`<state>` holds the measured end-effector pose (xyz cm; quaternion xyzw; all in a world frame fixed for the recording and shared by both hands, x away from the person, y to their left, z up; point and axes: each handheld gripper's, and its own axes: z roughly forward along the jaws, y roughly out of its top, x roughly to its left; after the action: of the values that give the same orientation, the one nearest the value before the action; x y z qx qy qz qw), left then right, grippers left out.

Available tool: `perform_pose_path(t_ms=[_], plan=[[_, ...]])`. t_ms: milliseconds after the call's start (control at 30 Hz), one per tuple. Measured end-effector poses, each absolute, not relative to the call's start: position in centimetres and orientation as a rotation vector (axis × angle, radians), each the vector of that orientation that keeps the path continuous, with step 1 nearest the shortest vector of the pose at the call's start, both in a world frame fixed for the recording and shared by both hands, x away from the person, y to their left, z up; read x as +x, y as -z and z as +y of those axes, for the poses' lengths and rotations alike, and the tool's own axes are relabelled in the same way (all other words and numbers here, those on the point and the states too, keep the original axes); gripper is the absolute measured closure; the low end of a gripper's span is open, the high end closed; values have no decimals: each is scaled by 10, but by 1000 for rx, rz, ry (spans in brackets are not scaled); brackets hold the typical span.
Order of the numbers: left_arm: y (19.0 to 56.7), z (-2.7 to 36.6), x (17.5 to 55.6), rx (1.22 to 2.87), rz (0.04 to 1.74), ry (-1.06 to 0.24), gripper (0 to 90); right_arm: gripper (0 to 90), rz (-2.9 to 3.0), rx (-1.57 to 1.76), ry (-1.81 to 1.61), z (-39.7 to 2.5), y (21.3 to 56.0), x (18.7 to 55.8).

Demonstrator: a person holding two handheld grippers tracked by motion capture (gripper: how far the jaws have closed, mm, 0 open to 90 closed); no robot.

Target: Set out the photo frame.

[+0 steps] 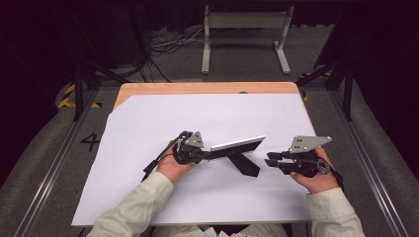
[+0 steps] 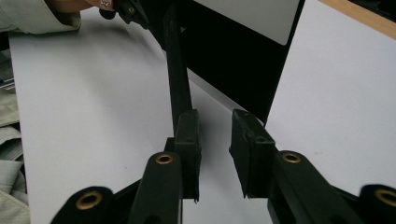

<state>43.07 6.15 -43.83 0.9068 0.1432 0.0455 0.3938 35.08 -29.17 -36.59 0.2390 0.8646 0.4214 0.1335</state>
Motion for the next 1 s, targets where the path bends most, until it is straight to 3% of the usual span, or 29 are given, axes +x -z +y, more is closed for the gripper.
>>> perform_pose_path(t_ms=[1000], plan=[[432, 37, 400, 2385, 90, 76, 900, 776, 2510, 777, -1225, -300, 359, 348]])
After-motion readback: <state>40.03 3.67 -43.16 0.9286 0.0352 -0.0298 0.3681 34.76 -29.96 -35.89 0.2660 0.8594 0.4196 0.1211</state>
